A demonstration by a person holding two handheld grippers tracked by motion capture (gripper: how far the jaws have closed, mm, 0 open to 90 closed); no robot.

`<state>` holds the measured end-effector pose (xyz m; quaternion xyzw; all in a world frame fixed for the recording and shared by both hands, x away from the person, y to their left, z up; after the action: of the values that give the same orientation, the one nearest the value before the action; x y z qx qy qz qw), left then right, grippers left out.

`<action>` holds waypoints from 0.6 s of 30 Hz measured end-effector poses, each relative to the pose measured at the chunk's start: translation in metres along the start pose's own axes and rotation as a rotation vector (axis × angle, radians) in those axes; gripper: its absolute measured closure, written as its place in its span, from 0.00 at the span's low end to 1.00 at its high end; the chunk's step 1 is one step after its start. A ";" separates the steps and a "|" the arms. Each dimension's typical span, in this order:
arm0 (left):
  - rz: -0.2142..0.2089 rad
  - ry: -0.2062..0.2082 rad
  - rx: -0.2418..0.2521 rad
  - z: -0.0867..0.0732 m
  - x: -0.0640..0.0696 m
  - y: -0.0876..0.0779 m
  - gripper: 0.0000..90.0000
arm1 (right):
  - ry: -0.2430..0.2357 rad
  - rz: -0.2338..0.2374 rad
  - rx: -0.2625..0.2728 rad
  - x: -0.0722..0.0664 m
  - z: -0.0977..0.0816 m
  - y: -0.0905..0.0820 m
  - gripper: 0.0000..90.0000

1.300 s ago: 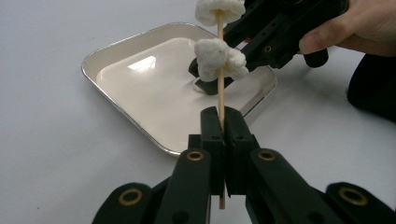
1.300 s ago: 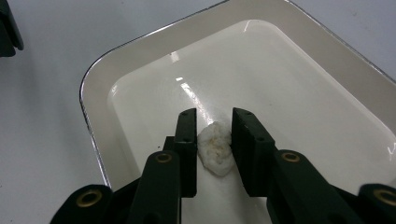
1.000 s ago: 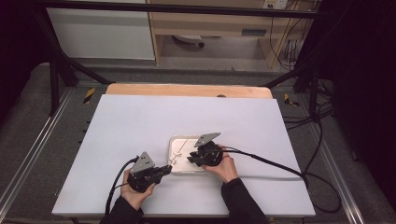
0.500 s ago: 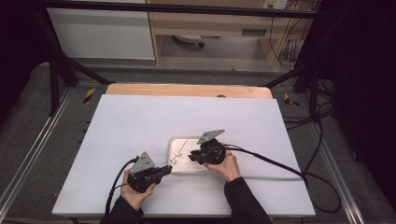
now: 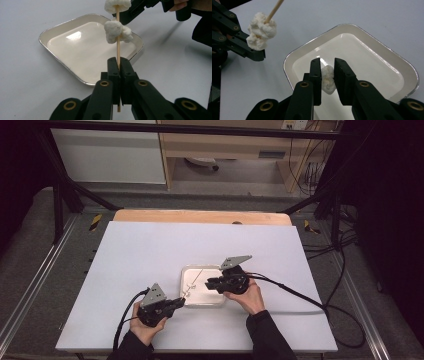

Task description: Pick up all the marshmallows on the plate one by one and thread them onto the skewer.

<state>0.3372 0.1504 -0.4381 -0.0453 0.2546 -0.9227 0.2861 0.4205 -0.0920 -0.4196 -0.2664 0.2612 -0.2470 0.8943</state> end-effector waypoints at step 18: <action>-0.010 0.010 0.016 0.002 0.003 0.002 0.98 | 0.097 0.106 0.143 -0.001 0.013 -0.041 0.85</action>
<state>0.3364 0.1464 -0.4371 -0.0395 0.2483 -0.9263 0.2807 0.4149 -0.1174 -0.3849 -0.1754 0.2995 -0.2298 0.9092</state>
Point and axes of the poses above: each handheld gripper's, and its own axes: y roughly forward along the jaws, z roughly out of its top, x roughly to its right, the point moved 2 cm from there along y, roughly forward along the jaws, and after that the axes turned 12 degrees about y, right-handed, at the moved point
